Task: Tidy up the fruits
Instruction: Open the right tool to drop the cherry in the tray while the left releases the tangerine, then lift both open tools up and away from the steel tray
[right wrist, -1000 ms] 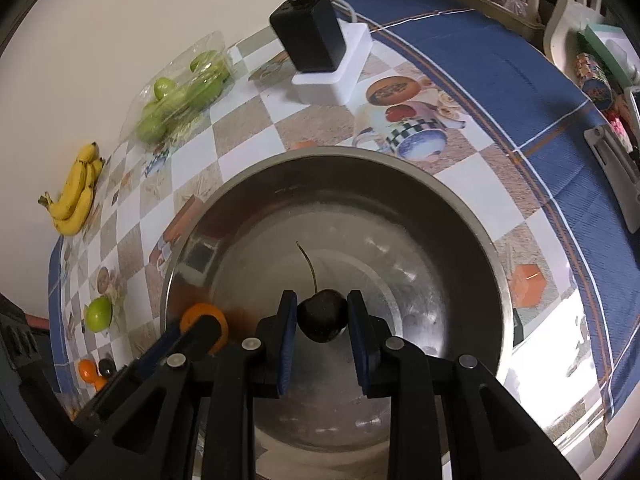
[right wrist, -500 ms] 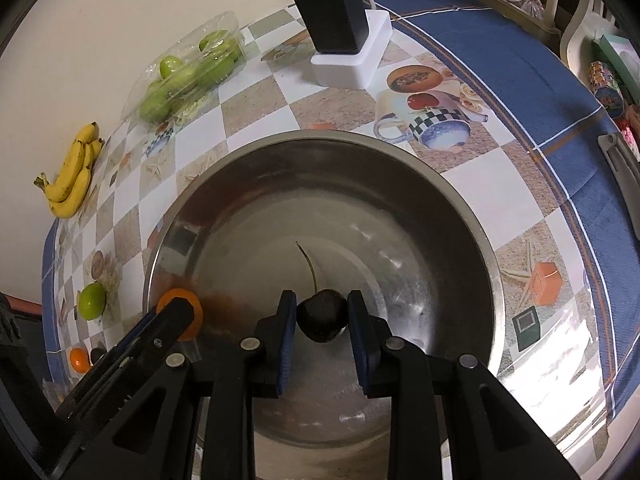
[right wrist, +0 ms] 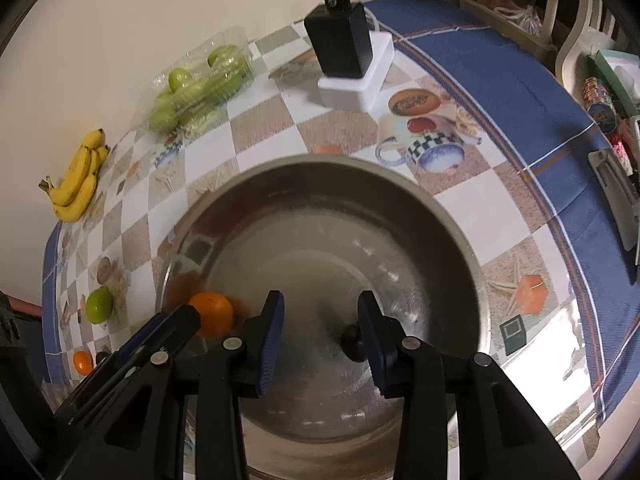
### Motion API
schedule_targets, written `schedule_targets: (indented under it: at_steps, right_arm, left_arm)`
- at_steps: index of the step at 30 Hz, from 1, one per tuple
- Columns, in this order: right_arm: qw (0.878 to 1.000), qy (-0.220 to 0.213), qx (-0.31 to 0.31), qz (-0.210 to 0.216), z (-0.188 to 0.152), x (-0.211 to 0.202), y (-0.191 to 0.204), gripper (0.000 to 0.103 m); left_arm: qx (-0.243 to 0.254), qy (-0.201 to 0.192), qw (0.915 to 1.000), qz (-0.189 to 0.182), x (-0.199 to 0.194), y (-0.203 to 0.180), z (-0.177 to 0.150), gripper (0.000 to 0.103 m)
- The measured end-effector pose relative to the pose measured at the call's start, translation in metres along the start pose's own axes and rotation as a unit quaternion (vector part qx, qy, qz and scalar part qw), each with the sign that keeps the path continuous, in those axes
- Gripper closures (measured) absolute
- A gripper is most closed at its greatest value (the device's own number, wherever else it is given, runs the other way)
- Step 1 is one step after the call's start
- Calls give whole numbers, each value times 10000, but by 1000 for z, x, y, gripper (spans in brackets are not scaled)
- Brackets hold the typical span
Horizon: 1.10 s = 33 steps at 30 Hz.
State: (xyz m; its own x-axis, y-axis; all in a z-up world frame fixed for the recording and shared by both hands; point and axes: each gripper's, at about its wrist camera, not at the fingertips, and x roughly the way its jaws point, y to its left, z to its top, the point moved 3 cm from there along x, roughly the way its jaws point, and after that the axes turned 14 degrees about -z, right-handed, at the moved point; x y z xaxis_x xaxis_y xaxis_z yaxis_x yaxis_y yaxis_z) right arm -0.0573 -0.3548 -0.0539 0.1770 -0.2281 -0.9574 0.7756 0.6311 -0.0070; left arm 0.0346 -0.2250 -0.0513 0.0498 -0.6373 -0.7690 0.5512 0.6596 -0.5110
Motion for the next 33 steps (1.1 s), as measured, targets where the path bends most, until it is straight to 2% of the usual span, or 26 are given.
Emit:
schedule_targets:
  at_steps: [4, 6, 10, 11, 12, 14, 16, 18, 20, 25, 27, 33]
  right_arm:
    - [9999, -153, 52, 37, 2, -11, -2, 64]
    - [9998, -206, 52, 51, 3, -15, -2, 64]
    - [9998, -213, 10, 38, 3, -15, -1, 63]
    - [9998, -192, -11, 24, 2, -14, 0, 62]
    - [9998, -173, -26, 8, 2, -13, 0, 57]
    - [9999, -150, -65, -46, 1, -11, 2, 48]
    - [9998, -157, -108, -98, 1, -10, 4, 46]
    - [9996, -161, -164, -151, 1, -9, 6, 38]
    - [9995, -168, -194, -176, 0, -9, 7, 33]
    - [9994, -132, -236, -216, -1, -6, 8, 31]
    - [9993, -122, -258, -227, -2, -5, 9, 20]
    - [9989, -168, -356, -254, -3, -5, 13, 19]
  left_arm:
    - [-19, -96, 9999, 66, -10, 0, 5, 57]
    - [-67, -156, 9997, 194, -15, 4, 7, 49]
    - [-179, -214, 9987, 427, -24, 17, 9, 41]
    - [-213, -216, 9982, 524, -25, 21, 9, 36]
    - [-252, -220, 9973, 652, -27, 26, 9, 29]
    - [-299, -230, 9959, 822, -29, 34, 9, 25]
    - [-340, -221, 9945, 967, -32, 41, 8, 19]
    - [-363, -268, 9926, 1130, -35, 47, 8, 6]
    - [-362, -301, 9910, 1257, -38, 51, 8, 2]
    - [-282, -332, 9886, 1440, -42, 56, 9, 0]
    - [-228, -350, 9879, 1493, -44, 56, 9, 0]
    - [-145, -364, 9870, 1556, -46, 58, 8, 0]
